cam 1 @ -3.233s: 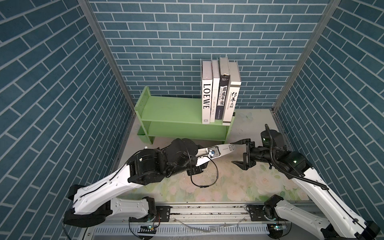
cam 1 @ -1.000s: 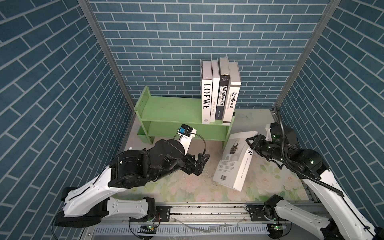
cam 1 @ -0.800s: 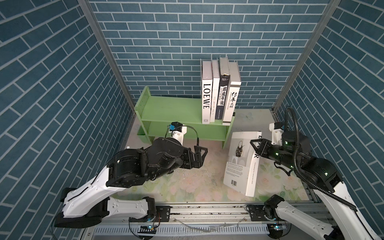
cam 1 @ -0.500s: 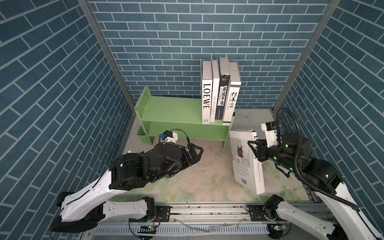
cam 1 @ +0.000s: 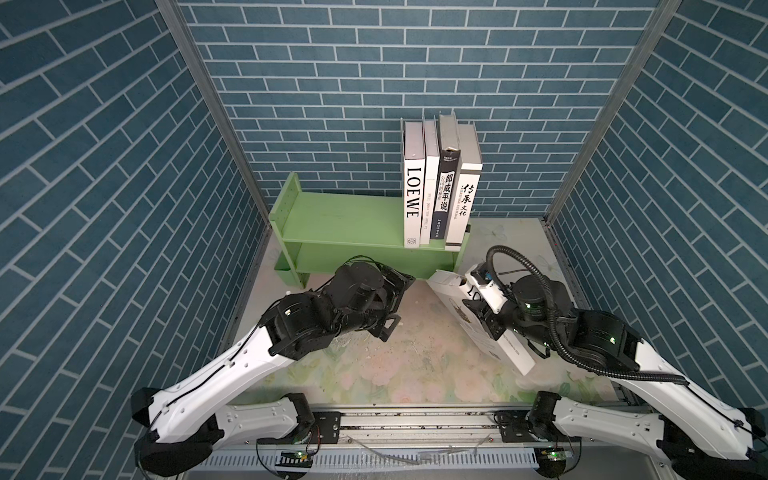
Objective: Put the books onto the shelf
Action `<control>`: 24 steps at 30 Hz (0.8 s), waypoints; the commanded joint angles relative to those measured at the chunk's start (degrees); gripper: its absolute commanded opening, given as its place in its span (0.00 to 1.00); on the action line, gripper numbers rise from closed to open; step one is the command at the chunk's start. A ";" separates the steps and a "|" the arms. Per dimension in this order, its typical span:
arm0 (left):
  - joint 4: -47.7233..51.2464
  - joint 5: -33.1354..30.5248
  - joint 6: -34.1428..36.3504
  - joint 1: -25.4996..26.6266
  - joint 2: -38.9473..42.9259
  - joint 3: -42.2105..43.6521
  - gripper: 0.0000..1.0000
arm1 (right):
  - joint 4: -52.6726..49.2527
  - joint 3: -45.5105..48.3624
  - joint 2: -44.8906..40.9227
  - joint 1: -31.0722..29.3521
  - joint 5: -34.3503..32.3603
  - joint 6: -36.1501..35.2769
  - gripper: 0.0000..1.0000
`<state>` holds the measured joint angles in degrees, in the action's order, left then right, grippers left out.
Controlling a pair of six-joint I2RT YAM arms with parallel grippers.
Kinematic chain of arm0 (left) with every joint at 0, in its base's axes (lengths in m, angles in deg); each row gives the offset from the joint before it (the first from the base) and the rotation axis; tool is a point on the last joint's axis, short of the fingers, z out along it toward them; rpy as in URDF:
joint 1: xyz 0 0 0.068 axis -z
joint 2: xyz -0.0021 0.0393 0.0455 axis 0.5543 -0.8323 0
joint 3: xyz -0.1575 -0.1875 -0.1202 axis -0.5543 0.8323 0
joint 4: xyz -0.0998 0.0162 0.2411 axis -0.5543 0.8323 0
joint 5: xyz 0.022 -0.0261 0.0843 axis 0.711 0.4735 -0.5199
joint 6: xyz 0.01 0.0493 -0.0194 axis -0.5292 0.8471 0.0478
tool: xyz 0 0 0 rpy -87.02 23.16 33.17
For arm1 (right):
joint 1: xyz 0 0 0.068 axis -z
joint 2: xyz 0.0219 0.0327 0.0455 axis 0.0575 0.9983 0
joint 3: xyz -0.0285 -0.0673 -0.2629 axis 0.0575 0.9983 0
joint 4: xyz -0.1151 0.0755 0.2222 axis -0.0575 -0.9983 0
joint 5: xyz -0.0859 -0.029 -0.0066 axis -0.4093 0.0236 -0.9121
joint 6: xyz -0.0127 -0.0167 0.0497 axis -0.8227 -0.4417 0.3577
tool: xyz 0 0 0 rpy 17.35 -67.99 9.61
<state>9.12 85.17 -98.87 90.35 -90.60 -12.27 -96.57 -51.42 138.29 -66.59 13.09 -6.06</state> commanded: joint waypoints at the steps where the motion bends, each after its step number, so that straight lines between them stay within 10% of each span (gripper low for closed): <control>1: -3.70 5.17 -5.22 -2.18 -0.04 2.41 1.00 | 1.28 -0.50 2.59 -7.79 -10.77 -9.12 0.36; 7: -6.59 8.78 -9.57 -5.68 1.79 8.75 1.00 | 4.40 1.24 6.50 -15.35 -19.57 -16.22 0.36; 24: -17.92 25.54 -7.84 -13.44 -5.01 12.73 0.96 | 6.99 -1.22 10.80 -16.50 -15.35 -20.91 0.40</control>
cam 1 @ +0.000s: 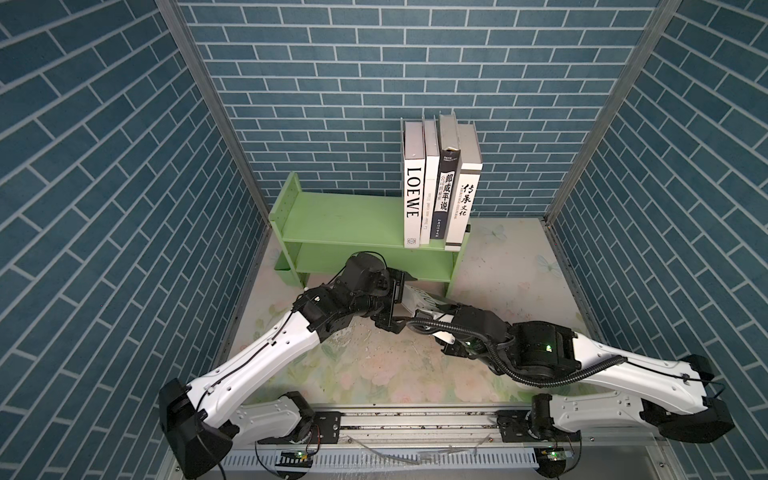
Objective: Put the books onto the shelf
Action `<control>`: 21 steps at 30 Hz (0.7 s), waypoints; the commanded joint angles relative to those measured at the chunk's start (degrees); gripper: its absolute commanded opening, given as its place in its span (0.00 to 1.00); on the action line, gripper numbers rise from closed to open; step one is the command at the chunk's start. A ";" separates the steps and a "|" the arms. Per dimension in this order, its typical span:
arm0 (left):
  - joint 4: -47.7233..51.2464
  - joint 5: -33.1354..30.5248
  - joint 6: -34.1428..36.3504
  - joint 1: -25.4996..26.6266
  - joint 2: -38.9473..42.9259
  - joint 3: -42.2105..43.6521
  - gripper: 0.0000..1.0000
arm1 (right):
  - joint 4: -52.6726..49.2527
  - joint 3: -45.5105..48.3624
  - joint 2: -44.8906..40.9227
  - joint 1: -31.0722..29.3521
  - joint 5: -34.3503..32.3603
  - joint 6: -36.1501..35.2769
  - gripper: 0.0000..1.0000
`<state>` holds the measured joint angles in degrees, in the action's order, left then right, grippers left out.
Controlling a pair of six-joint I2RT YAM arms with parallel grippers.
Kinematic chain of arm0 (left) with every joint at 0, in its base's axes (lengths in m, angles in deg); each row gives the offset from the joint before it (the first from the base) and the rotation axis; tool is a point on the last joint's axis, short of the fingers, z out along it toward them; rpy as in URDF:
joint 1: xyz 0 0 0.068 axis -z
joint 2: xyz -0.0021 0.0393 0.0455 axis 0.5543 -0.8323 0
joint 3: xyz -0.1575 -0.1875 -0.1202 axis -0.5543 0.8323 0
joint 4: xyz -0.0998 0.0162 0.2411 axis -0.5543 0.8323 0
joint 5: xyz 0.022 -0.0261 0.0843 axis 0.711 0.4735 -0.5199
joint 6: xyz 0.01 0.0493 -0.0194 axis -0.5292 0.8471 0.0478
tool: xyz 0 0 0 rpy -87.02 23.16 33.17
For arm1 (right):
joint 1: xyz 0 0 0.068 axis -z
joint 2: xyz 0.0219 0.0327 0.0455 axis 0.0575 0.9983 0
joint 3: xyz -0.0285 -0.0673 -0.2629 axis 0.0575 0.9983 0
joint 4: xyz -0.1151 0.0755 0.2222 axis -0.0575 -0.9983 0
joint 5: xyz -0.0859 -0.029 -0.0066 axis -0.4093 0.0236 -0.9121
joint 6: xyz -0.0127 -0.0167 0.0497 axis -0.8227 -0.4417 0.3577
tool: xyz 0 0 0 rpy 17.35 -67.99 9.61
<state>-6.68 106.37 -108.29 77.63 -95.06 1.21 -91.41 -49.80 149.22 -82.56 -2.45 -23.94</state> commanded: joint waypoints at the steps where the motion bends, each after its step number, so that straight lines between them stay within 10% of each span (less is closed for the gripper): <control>1: -2.56 5.29 1.76 -0.72 -0.98 -0.53 0.95 | 1.83 -2.97 -0.08 -0.55 0.25 -3.08 0.40; 17: -2.75 10.61 3.81 -1.15 -1.81 -0.23 0.49 | 5.53 -1.59 -0.44 -0.67 0.46 -4.96 0.40; 21: 8.15 10.78 10.16 -2.41 0.40 -2.47 0.38 | 5.90 -1.64 -1.12 -0.62 0.78 -2.50 0.55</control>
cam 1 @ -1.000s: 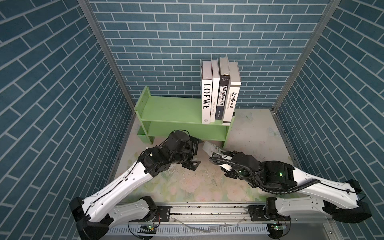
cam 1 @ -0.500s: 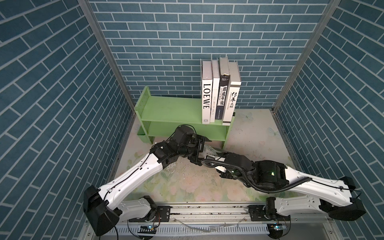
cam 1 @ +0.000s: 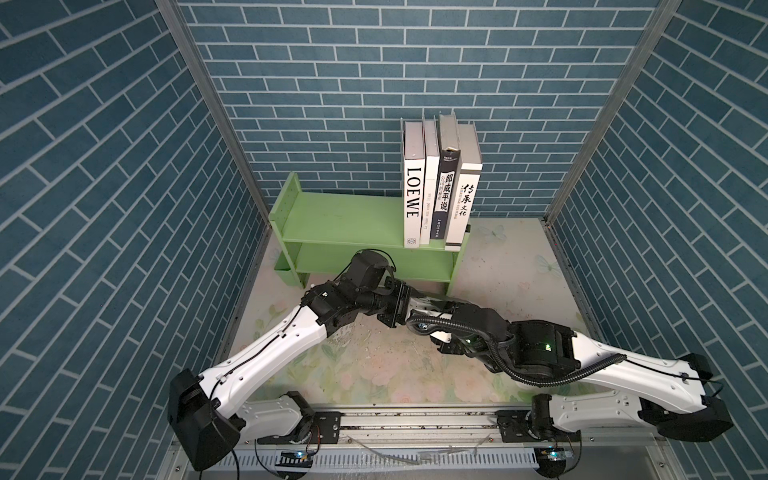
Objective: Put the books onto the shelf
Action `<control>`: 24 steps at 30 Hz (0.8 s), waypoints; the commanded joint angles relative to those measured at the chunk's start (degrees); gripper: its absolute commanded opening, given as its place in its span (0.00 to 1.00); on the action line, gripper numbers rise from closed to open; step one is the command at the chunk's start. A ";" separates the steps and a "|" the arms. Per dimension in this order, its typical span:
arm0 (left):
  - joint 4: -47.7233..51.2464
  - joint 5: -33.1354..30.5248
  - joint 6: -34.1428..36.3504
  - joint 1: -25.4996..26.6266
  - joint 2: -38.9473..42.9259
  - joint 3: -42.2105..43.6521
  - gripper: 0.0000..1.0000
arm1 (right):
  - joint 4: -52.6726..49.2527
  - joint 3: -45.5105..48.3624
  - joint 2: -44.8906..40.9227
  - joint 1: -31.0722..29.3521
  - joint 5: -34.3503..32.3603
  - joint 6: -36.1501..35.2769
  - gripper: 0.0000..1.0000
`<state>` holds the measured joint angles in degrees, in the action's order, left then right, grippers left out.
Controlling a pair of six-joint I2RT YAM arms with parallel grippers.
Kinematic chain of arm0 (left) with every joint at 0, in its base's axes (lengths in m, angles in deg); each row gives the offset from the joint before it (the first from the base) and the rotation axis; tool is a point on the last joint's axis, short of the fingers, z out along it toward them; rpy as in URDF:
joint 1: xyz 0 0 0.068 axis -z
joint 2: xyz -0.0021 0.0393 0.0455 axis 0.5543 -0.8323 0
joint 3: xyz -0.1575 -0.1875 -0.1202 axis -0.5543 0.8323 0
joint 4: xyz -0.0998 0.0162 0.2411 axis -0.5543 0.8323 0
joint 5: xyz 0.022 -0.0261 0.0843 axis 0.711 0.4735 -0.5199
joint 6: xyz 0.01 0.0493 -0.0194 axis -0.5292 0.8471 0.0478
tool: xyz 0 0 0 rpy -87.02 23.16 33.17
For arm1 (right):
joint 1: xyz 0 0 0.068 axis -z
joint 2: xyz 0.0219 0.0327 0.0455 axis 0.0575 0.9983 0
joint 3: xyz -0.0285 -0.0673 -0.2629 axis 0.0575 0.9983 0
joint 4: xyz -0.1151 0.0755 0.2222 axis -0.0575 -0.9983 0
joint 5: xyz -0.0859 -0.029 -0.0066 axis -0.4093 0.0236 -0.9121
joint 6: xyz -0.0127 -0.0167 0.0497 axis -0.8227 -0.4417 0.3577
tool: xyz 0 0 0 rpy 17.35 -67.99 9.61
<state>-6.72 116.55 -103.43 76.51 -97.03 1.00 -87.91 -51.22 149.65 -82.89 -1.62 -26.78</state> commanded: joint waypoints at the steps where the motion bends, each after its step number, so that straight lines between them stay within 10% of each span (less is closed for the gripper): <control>1: 10.99 0.41 7.08 -1.75 2.96 -2.76 0.36 | 2.10 -0.32 -1.63 -0.30 0.30 1.12 0.59; 12: 46.28 0.59 42.00 -10.16 7.65 -11.06 0.25 | -4.29 -6.16 -6.06 -0.30 1.89 16.97 0.91; 24: 70.30 -12.57 72.00 -10.26 -1.34 -53.20 0.26 | 4.05 -7.18 -9.33 1.77 -7.57 26.11 0.98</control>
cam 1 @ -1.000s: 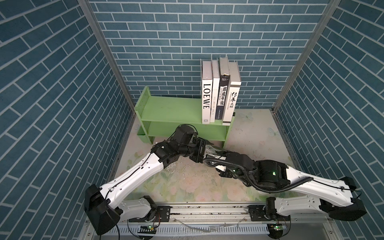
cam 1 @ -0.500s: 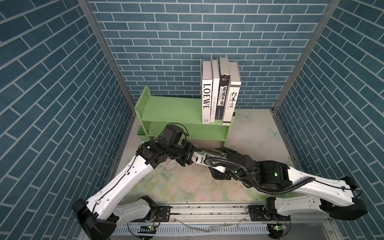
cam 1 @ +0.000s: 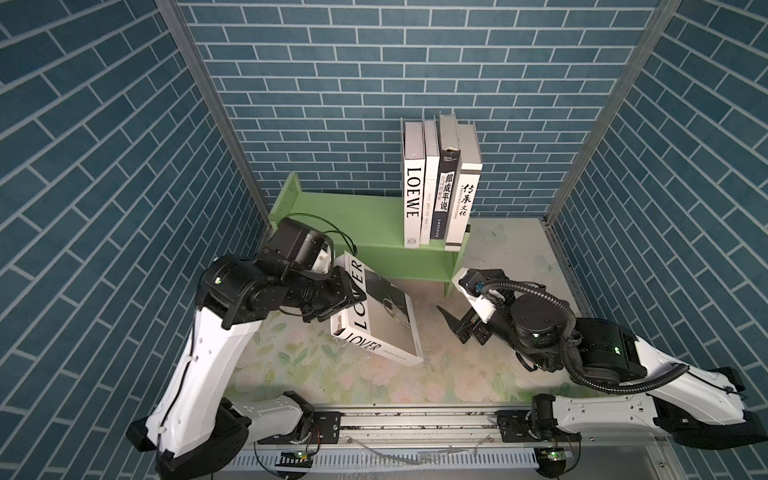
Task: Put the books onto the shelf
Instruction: 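Lift the booklet onto the shelf beside the LOEWE book with the left gripper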
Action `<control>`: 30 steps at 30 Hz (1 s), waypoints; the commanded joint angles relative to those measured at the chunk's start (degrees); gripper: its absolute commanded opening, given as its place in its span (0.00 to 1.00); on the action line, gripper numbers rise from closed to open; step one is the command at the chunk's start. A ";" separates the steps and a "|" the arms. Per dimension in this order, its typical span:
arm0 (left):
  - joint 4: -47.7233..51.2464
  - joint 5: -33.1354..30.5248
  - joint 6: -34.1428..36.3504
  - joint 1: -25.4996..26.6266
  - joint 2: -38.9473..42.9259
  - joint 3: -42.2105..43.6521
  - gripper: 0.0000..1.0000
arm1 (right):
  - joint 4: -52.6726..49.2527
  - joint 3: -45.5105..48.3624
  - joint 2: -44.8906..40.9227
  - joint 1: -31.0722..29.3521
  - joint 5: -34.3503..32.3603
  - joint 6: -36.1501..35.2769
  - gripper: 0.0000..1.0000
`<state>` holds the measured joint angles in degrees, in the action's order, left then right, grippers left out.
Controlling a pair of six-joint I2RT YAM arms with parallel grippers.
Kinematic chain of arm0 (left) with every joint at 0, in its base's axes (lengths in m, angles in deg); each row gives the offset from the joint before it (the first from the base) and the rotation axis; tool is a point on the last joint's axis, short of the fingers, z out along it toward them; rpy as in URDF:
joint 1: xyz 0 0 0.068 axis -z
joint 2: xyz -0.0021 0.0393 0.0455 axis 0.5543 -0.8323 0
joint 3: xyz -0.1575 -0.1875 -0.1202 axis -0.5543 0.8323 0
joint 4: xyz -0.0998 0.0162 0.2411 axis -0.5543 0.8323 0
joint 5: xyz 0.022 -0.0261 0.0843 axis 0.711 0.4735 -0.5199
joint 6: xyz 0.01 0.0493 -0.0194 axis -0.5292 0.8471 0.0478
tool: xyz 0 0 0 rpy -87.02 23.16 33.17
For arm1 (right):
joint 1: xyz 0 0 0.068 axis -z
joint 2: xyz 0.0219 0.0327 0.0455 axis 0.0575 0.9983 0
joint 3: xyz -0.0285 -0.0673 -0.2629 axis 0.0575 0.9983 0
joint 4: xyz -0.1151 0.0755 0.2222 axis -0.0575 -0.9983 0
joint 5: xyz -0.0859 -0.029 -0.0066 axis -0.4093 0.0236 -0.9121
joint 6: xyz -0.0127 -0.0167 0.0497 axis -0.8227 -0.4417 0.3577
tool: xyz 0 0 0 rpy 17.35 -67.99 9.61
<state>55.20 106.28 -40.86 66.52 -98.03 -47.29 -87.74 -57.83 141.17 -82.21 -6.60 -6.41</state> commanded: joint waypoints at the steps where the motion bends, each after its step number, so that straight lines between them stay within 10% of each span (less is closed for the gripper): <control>1: 10.57 -3.86 10.69 -0.34 -1.13 -8.40 0.26 | 4.54 -0.60 -0.81 1.49 -2.57 6.89 0.98; 18: 11.03 -25.65 20.46 -0.28 -9.23 -29.01 0.29 | 7.84 -2.42 0.05 7.27 -5.09 15.14 0.98; 30: 1.46 -14.66 24.90 -4.45 -22.34 -42.32 0.32 | 10.08 -3.21 0.57 8.93 -8.67 13.70 0.98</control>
<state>56.57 89.47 -17.76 64.31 -116.92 -87.94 -79.78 -58.92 142.00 -73.75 -12.79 6.26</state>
